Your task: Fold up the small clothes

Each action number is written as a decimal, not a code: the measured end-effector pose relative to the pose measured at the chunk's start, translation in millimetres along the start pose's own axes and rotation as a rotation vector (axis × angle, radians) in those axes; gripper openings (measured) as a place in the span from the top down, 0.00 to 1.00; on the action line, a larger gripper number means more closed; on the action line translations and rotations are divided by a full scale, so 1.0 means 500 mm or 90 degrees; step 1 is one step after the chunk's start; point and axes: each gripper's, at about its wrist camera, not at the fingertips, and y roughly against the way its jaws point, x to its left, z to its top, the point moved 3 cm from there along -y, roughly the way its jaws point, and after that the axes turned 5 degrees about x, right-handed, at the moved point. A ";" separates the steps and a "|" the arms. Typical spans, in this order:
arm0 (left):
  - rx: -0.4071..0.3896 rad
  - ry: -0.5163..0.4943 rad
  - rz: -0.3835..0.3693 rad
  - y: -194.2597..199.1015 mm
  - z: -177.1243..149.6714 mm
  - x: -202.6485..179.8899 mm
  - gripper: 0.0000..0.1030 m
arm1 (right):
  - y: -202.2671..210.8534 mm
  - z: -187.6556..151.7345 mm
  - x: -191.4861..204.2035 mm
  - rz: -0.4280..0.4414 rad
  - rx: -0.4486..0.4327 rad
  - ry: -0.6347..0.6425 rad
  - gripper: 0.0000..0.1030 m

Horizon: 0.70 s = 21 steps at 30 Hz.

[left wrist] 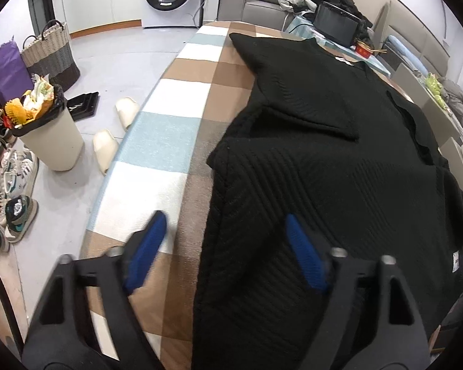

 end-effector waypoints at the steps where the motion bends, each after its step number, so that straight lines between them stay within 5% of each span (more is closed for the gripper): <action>1: 0.002 0.002 -0.006 -0.003 0.000 0.000 0.51 | -0.011 0.003 0.006 0.003 0.004 0.010 0.31; 2: 0.002 0.005 -0.016 -0.005 -0.001 -0.001 0.75 | -0.023 0.006 0.012 0.002 0.007 0.023 0.31; 3: 0.000 0.003 -0.035 -0.008 0.000 -0.004 0.85 | -0.032 0.008 0.016 -0.001 0.009 0.033 0.38; 4: 0.000 0.000 -0.046 -0.008 0.002 -0.006 0.93 | -0.043 0.010 0.018 -0.006 0.019 0.041 0.56; 6: -0.024 -0.016 -0.048 0.007 0.014 -0.014 0.96 | -0.051 0.018 0.023 -0.003 0.019 0.050 0.86; 7: -0.035 -0.021 -0.049 0.015 0.021 -0.017 0.96 | -0.043 0.022 0.029 0.003 0.002 0.058 0.90; 12: -0.096 -0.023 -0.066 0.059 0.080 -0.014 0.97 | 0.036 0.066 0.006 0.012 -0.110 0.007 0.92; 18: -0.078 -0.005 -0.070 0.031 0.105 0.002 0.97 | -0.029 0.082 -0.046 -0.039 -0.046 -0.078 0.90; 21: -0.045 -0.006 -0.066 0.017 0.089 0.003 0.89 | -0.049 0.073 -0.050 0.021 -0.022 -0.080 0.81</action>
